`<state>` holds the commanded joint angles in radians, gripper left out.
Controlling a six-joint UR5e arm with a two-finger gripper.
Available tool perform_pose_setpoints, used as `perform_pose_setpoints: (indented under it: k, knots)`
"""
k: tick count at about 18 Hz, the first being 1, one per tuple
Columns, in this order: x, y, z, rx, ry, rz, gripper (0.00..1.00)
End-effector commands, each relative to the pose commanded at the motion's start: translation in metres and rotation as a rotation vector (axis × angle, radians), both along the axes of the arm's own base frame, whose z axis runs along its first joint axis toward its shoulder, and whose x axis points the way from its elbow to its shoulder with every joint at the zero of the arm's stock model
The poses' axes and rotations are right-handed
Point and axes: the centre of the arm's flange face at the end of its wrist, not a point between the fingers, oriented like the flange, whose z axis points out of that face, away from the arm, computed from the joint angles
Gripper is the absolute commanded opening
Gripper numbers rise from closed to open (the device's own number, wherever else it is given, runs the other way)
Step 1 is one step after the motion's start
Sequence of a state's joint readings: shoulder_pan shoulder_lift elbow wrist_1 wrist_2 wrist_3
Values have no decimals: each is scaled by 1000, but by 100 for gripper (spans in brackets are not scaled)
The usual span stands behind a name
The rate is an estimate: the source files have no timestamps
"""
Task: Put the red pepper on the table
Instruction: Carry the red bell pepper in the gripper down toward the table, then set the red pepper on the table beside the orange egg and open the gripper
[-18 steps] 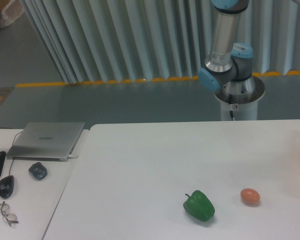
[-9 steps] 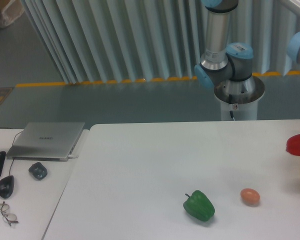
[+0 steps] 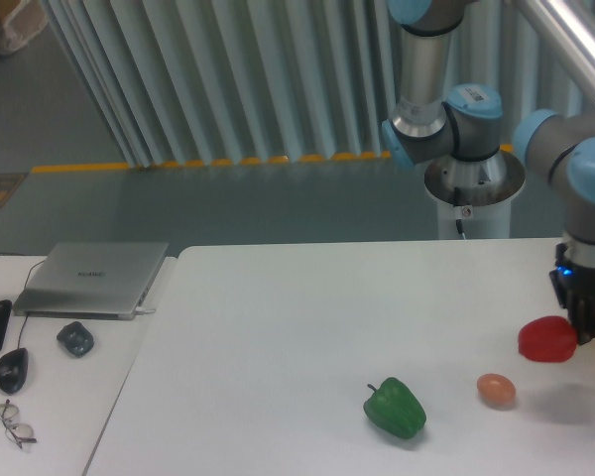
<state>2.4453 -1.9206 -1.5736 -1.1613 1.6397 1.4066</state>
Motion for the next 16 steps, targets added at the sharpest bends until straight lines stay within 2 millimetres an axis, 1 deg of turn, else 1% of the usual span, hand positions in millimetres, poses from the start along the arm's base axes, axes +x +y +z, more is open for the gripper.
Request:
perform_pose_setpoints:
  k: [2, 4, 5, 7, 9, 11, 12, 14, 15, 16]
  knots:
    - [19, 0, -15, -61, 6, -26, 0]
    - [26, -2, -24, -107, 15, -45, 0]
    - [37, -3, -28, -119, 9, -59, 0]
    - [45, -6, -33, -133, -1, -69, 0]
    - [47, -9, -35, -147, 3, -75, 2]
    - [48, -8, -36, -153, 4, -89, 15]
    - [49, -7, -36, -153, 4, -91, 27]
    - [48, -8, -36, -153, 4, -91, 65]
    - [48, -8, -36, -151, 4, -91, 81]
    - [48, -8, -36, -151, 4, -91, 100]
